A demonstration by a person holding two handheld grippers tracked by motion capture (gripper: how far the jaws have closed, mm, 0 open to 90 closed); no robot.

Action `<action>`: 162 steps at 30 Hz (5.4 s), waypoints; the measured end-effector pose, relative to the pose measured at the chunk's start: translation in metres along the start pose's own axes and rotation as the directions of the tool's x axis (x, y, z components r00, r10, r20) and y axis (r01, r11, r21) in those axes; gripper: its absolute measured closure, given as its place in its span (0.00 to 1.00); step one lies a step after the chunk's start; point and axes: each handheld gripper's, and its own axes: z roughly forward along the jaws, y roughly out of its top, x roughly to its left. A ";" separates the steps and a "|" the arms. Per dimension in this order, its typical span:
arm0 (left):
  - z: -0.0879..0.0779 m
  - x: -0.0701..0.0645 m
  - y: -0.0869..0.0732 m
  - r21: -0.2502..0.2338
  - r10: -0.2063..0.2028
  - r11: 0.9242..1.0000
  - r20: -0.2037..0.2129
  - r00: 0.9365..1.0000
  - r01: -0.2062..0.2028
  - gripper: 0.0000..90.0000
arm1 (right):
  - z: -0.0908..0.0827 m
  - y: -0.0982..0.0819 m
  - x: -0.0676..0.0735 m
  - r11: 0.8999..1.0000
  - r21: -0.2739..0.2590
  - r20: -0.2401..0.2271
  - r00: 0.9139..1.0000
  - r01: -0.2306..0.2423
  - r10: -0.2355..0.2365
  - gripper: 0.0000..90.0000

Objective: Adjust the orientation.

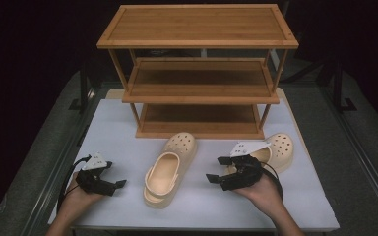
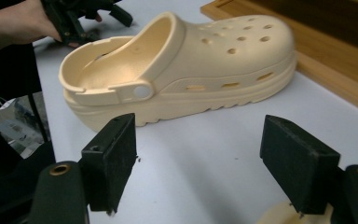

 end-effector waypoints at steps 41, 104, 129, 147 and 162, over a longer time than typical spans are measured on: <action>0.000 0.001 0.000 0.001 -0.004 1.000 0.006 1.000 0.004 0.09 | -0.105 -0.015 -0.147 0.972 -0.108 0.362 0.903 -0.207 0.232 0.77; 0.000 0.001 0.000 0.004 -0.004 1.000 0.007 1.000 0.004 0.09 | -0.045 -0.036 -0.152 0.977 -0.025 0.384 0.901 -0.211 0.204 1.00; 0.000 0.001 0.000 0.004 -0.003 1.000 0.007 1.000 0.003 0.09 | -0.078 -0.096 -0.090 0.984 0.014 0.342 0.925 -0.180 0.164 1.00; 0.000 0.001 0.000 0.006 -0.003 1.000 0.008 1.000 0.003 0.09 | -0.067 -0.096 -0.104 0.982 0.039 0.359 0.920 -0.187 0.160 1.00; 0.000 0.001 0.000 0.005 -0.004 1.000 0.009 1.000 0.004 0.09 | -0.039 -0.068 -0.126 0.982 0.073 0.343 0.929 -0.177 0.142 1.00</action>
